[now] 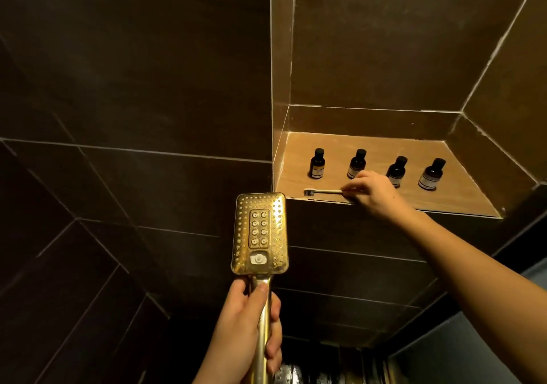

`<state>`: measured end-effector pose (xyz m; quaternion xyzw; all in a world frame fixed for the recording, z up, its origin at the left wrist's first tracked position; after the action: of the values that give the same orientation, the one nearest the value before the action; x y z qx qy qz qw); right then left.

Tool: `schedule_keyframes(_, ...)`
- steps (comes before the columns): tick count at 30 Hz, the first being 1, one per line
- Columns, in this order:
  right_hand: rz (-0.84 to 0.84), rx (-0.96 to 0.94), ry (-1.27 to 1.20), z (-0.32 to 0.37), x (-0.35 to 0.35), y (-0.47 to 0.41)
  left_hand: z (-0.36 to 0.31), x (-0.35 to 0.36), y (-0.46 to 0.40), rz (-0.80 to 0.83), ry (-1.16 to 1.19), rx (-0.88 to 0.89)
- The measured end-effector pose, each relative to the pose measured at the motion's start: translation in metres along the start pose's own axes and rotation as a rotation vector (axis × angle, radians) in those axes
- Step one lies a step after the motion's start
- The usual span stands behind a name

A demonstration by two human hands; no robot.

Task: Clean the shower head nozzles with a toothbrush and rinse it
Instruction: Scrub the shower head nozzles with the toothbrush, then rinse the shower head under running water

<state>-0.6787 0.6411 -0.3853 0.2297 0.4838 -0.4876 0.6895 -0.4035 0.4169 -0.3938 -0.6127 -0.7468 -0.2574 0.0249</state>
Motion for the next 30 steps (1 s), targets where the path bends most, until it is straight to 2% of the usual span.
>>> schedule_keyframes(7, -0.062, -0.026, -0.002, -0.007, 0.010, -0.002, 0.000, -0.006, -0.001, -0.061, 0.006, 0.040)
schedule_keyframes(14, -0.029, -0.024, 0.092, -0.005, 0.010, -0.005, -0.003, -0.009, 0.004, -0.099, 0.067, 0.059)
schedule_keyframes(17, -0.109, -0.032, 0.097, 0.003, 0.009, 0.001, -0.004, -0.013, 0.007, -0.123, 0.082, 0.067)
schedule_keyframes(21, -0.290, -0.287, 0.259, 0.046, 0.008, 0.024, -0.003, -0.025, 0.016, -0.203, 0.074, 0.090)
schedule_keyframes(23, -0.312, -0.449, 0.230, 0.087, 0.022, 0.040, -0.002, -0.035, 0.028, -0.284, 0.064, 0.110)
schedule_keyframes(26, -0.208, -0.636, 0.105, 0.153, 0.064, 0.064, 0.002, -0.057, 0.055, -0.401, 0.060, 0.160)
schedule_keyframes(28, -0.088, -0.750, 0.021, 0.202, 0.094, 0.074, 0.002, -0.071, 0.082, -0.539, 0.022, 0.206)
schedule_keyframes(30, 0.045, -0.857, -0.053, 0.247, 0.119, 0.082, -0.008, -0.084, 0.110, -0.708, 0.092, 0.271)
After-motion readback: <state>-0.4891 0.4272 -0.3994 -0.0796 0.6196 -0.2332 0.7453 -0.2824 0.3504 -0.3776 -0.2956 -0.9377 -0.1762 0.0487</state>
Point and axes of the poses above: each hand's wrist, its own y-axis away from the middle knuckle, its own x-axis out of the palm, z = x × y, the point moved 1 cm from there along -y, towards the middle knuckle, and after that the axes turned 1 degree about -y, right-handed, at the moved point
